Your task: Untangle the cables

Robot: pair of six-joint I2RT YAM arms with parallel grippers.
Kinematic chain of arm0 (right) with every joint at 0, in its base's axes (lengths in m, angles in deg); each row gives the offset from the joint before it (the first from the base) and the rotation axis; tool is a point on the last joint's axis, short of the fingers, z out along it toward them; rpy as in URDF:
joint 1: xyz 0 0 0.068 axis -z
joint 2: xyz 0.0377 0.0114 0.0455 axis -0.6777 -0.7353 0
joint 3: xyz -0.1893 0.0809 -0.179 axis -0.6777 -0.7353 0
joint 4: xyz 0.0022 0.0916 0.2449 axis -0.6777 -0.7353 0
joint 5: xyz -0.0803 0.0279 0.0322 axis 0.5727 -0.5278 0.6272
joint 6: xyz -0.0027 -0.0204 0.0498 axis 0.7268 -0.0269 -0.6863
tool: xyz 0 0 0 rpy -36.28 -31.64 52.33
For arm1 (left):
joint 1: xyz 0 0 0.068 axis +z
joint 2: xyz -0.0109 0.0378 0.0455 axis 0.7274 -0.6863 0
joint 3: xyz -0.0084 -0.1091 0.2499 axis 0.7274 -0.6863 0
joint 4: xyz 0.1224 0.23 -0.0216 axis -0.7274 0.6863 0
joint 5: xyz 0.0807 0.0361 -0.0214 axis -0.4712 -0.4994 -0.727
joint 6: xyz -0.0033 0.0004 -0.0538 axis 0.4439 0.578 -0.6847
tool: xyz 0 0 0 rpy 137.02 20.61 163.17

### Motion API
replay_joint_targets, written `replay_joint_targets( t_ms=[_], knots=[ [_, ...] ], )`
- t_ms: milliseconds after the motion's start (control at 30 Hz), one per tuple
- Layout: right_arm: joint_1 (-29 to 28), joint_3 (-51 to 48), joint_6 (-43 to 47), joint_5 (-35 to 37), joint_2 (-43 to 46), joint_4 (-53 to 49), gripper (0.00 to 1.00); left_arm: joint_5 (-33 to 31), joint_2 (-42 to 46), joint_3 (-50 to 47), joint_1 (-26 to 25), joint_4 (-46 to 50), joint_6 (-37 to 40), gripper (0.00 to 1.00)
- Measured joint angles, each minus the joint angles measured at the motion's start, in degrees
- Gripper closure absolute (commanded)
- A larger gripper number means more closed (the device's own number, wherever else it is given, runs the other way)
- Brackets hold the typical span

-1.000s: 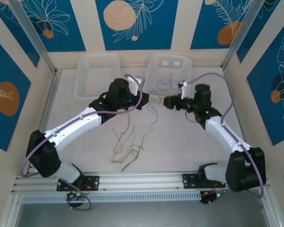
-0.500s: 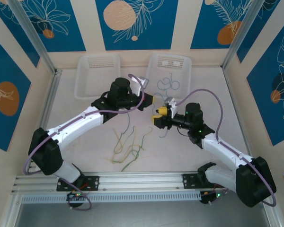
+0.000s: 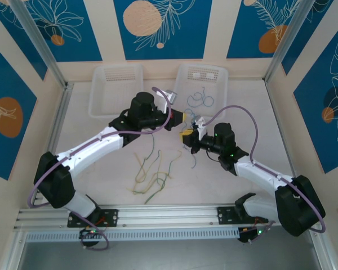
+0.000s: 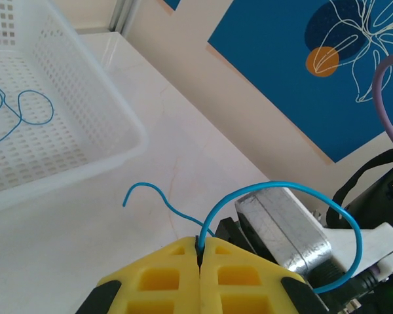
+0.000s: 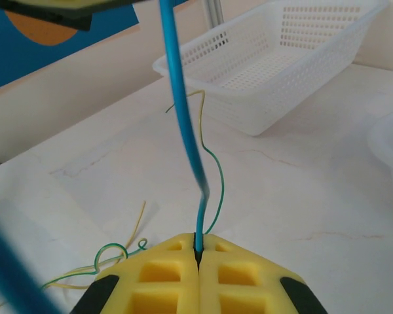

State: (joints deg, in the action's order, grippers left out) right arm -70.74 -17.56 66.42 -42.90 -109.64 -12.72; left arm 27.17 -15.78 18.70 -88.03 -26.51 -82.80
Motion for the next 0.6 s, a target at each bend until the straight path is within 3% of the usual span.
replay_joint_targets(
  t_ms=[133,233,300,400,433,600],
  knots=[
    [0.0,0.0,0.0,0.9,0.3,0.1,1.00,-1.2,0.0,-1.1,0.0,-0.8,-0.9,1.00],
    [0.0,0.0,0.0,1.5,1.7,-0.2,1.00,-4.0,0.6,-2.4,0.0,-0.8,-1.0,0.94],
    [0.0,0.0,0.0,1.7,3.0,-0.4,1.00,-6.1,1.6,-3.4,0.0,-0.9,-1.2,0.83],
    [0.0,0.0,0.0,1.8,5.3,-1.4,1.00,-9.7,3.7,-5.1,0.2,-1.2,-1.9,0.74],
    [0.0,0.0,0.0,1.8,5.9,-2.0,1.00,-11.1,4.5,-5.7,0.3,-1.4,-2.2,0.66],
    [1.7,0.6,-0.8,0.3,7.5,-4.8,1.00,-17.0,7.7,-8.1,0.8,-1.9,-3.0,0.63]
  ],
)
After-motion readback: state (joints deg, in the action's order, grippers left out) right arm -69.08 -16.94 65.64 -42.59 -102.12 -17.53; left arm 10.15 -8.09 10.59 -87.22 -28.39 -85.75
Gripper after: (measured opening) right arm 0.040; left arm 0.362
